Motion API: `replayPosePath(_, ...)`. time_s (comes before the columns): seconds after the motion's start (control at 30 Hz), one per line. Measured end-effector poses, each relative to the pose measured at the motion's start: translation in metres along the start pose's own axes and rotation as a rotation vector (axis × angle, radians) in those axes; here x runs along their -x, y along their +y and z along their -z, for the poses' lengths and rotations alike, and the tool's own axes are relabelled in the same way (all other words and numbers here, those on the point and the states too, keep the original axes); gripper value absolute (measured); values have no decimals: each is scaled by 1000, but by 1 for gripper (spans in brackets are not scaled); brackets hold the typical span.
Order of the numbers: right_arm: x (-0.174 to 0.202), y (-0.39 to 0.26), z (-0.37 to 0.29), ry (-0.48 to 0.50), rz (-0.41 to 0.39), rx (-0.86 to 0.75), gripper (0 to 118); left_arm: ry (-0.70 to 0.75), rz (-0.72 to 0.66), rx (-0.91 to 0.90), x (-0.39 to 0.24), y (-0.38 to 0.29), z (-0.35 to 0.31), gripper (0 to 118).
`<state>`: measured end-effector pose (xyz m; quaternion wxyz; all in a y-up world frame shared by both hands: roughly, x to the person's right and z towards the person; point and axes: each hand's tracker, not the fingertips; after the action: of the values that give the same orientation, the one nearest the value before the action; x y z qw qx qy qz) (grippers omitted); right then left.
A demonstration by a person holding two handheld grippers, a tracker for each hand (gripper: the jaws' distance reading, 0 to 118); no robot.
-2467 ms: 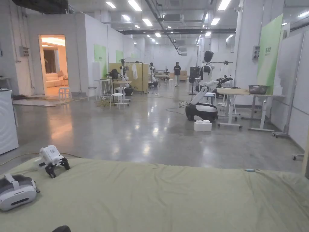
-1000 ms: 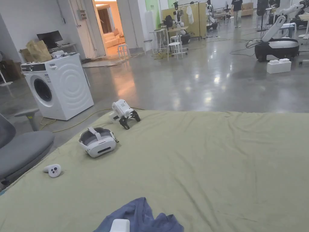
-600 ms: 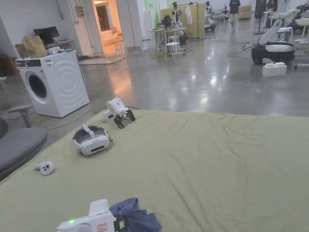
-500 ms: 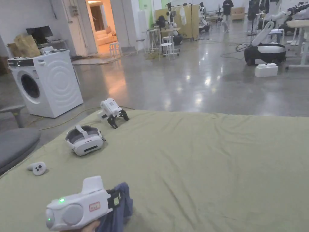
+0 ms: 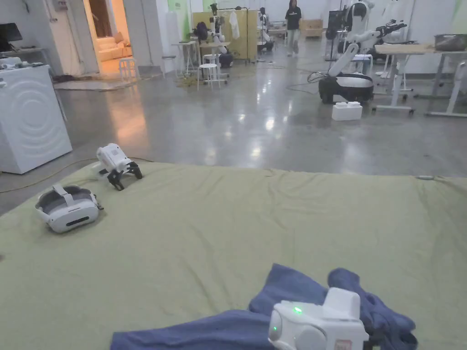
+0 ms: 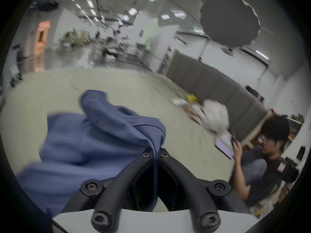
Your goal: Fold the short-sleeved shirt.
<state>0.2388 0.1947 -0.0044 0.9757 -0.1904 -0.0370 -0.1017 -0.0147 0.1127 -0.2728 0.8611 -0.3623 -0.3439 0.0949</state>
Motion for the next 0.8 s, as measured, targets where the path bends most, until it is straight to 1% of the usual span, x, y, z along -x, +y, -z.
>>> replayPosePath(0.07, -11, -2, -5, -6, 25, 6, 0, -73, -7, 76, -35, -42, 27, 0)
replayPosePath(0.1, -14, -3, -7, -9, 27, 12, 0, -96, 38, 102, -50, -59, 36, 0)
replayPosePath(0.17, -13, -6, -10, -26, 8, 23, 0, -154, 81, 140, -75, -91, 48, 0)
replayPosePath(0.2, -13, -7, -11, -29, -2, 27, 0, -182, 64, 166, -83, -101, 51, 3)
replayPosePath(0.23, -12, -10, -13, -31, -10, 32, 0, -211, 42, 177, -88, -111, 52, 17)
replayPosePath(0.27, -9, -12, -13, -29, -15, 35, 0, -209, 9, 187, -89, -116, 50, 41)
replayPosePath(0.3, -8, -13, -13, -24, -17, 36, 0, -221, -9, 167, -89, -120, 43, 78)
replayPosePath(0.33, -6, -14, -13, -12, -19, 35, 0, -211, 0, 119, -87, -117, 27, 91)
replayPosePath(0.4, 1, -14, -11, 12, -21, 23, 0, -116, 58, -17, -80, -104, -20, 92)
replayPosePath(0.47, 9, -10, -8, 68, -35, 1, 0, 1, 173, -166, -70, -81, -91, 92)
replayPosePath(0.5, 14, -7, -8, 96, -53, -16, 0, 82, 197, -253, -66, -74, -125, 92)
replayPosePath(0.57, 25, -1, -8, 123, -95, -61, 0, 223, 194, -404, -59, -66, -198, 92)
replayPosePath(0.63, 38, 6, -12, 143, -128, -99, 0, 331, 212, -532, -57, -64, -262, 89)
replayPosePath(0.67, 43, 9, -14, 162, -135, -117, 0, 397, 212, -580, -59, -66, -291, 83)
replayPosePath(0.73, 53, 15, -19, 185, -135, -148, 0, 484, 222, -669, -67, -75, -335, 58)
replayPosePath(0.8, 60, 22, -24, 214, -133, -168, 0, 584, 228, -705, -77, -85, -369, 36)
